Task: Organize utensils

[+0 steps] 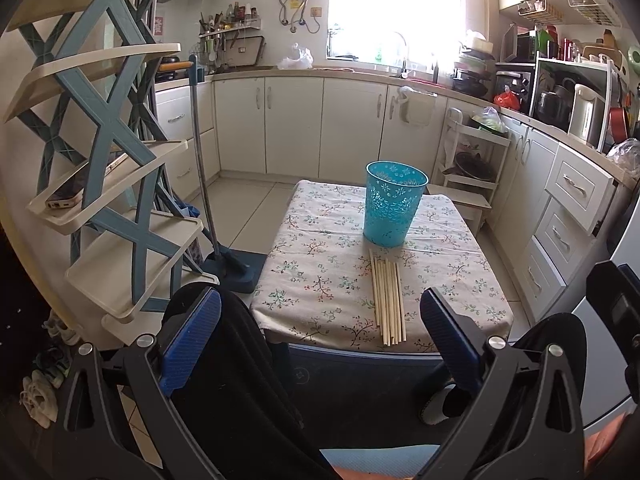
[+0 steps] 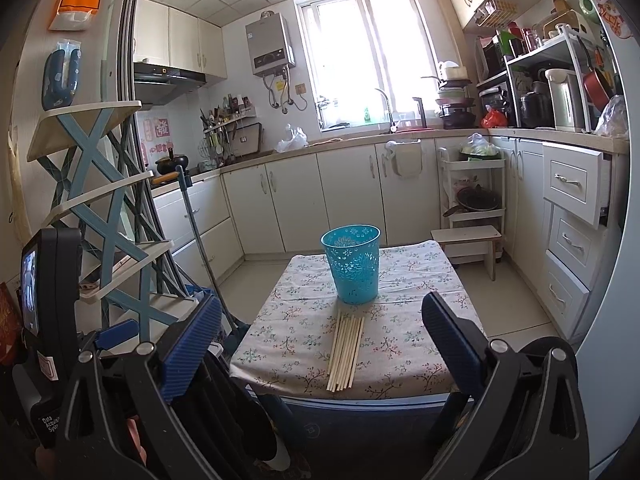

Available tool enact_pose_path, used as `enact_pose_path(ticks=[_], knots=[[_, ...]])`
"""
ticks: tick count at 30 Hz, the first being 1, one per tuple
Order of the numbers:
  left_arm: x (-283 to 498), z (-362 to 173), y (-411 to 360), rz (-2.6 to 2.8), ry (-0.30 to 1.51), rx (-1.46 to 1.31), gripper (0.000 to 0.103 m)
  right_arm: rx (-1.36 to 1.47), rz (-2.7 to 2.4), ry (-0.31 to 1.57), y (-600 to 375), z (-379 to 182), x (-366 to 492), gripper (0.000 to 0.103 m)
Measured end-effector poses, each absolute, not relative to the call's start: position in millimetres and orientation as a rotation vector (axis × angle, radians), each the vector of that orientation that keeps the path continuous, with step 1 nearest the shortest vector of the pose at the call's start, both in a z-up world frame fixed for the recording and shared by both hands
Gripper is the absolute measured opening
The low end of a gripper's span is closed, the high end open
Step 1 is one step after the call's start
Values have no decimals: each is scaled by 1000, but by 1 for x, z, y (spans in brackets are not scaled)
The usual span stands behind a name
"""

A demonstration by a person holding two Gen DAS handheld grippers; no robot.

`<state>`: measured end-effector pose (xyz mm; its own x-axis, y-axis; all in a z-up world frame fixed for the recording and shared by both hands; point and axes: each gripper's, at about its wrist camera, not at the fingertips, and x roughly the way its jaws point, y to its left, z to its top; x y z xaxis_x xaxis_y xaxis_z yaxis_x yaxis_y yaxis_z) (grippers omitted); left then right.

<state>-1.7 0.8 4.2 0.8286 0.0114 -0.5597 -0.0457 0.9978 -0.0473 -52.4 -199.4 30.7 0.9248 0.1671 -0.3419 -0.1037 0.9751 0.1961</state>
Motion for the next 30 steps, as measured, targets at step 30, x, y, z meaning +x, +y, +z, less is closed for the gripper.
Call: enact_pose_path(ticks=[30], knots=[[15, -10, -2, 41, 643, -69, 96, 174, 127, 419, -195, 12, -34, 96]])
